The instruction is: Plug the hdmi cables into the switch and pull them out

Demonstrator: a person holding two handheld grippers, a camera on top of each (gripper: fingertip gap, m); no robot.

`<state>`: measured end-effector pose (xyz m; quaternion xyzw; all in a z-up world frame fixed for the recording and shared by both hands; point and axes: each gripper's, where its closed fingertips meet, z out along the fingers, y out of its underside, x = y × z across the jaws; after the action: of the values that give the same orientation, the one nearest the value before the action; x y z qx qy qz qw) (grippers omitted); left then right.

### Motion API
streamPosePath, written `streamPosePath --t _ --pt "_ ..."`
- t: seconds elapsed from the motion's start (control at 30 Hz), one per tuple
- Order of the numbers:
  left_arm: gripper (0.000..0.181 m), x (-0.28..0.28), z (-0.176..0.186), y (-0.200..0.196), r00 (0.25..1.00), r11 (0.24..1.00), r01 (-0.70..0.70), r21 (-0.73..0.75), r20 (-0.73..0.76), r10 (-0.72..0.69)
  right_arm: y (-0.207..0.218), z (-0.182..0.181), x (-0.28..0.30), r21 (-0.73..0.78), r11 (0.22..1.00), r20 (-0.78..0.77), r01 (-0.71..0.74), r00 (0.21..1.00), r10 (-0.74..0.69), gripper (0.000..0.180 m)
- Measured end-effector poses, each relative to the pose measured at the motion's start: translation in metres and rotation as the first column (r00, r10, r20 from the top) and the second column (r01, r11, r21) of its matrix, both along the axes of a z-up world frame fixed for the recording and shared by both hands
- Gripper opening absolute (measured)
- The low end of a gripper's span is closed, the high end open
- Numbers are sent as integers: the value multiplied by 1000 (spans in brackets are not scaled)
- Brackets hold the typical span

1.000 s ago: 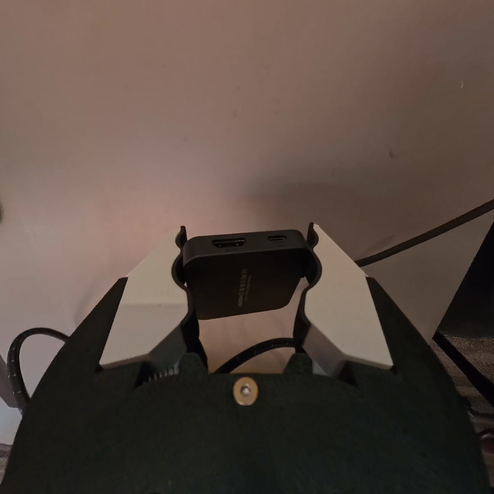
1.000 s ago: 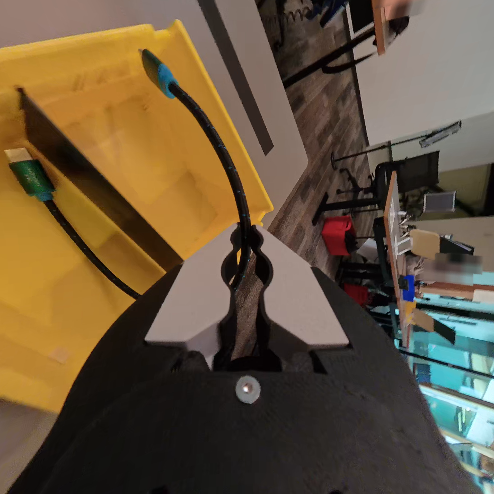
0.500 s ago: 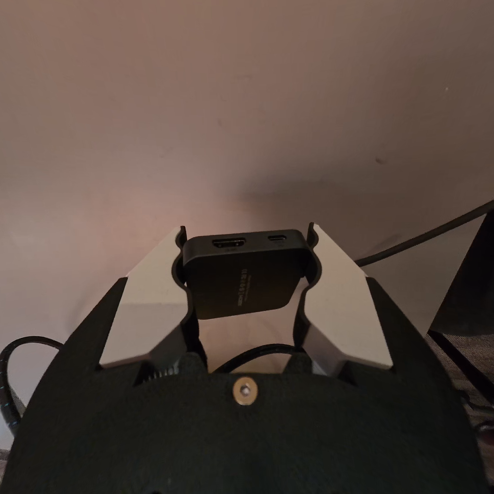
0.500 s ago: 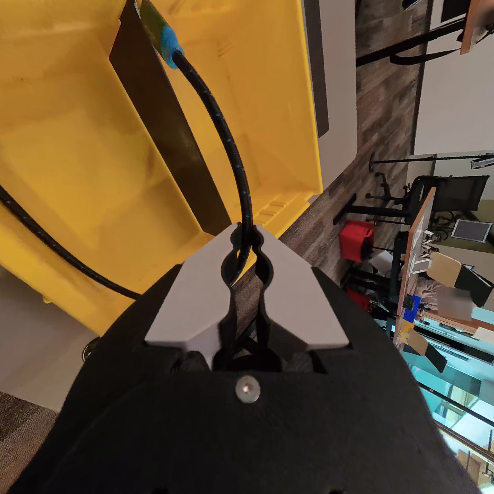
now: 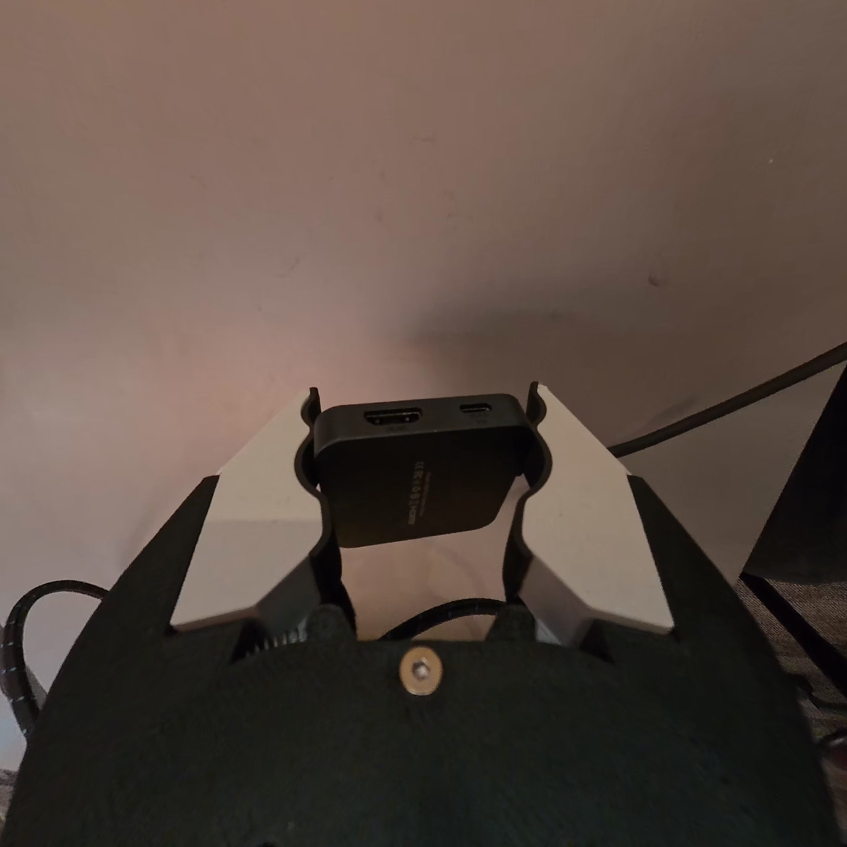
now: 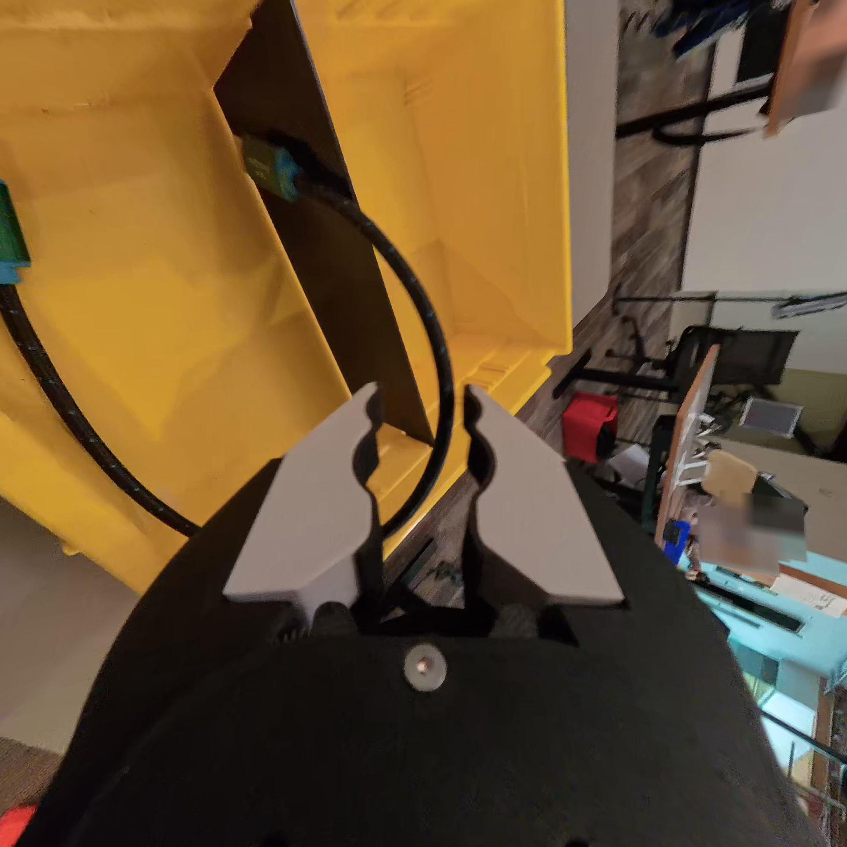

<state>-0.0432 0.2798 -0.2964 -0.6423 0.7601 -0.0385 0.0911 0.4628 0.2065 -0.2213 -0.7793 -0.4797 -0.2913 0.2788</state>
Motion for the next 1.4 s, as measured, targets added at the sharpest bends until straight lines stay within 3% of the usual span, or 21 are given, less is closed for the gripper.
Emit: streamPosePath --t 0.13,0.27,0.4,0.53,0.67,0.83,0.93,1.0,1.1,1.13,1.27,1.33,1.4 --pt "87 3 5 -1 1000 1000 2 11 17 -2 -3 0 -3 -50 999 -21 3 1000 -4 41" --pt "87 9 15 -2 998 1000 4 21 67 -5 -6 35 -18 25 1000 -39 5 999 -4 47" --pt "87 23 32 -3 991 999 15 50 134 -22 -6 89 -125 175 980 -346 -91 927 147 42" --pt "87 37 47 -3 985 995 39 95 162 -54 -13 99 -274 184 952 -702 -245 645 302 39" --pt "87 49 60 -6 982 986 66 155 166 -91 2 75 -378 62 948 -940 -312 301 161 46" --pt "87 59 65 -9 986 966 66 252 134 -102 35 49 -444 -49 939 -997 -341 71 -26 50" --pt "87 65 65 -16 986 950 82 302 116 -122 44 37 -466 -99 923 -995 -371 50 -87 44" --pt "87 70 67 -20 985 937 90 336 111 -134 43 37 -475 -98 906 -995 -412 9 -104 20" --pt "88 74 74 -11 984 882 84 464 101 -147 45 41 -472 -79 907 -996 -414 -3 -89 15" --pt "83 76 80 -11 981 870 75 488 120 -152 45 42 -468 -75 910 -997 -408 21 -73 11" --pt "107 81 125 -17 955 851 -38 523 271 -123 45 67 -428 -19 929 -994 -370 109 23 11" --pt "99 74 147 -15 939 837 -93 539 328 -107 52 93 -388 46 949 -977 -313 183 108 10" --pt "79 63 162 -10 921 826 -139 546 377 -94 61 124 -342 106 957 -959 -270 225 170 10"
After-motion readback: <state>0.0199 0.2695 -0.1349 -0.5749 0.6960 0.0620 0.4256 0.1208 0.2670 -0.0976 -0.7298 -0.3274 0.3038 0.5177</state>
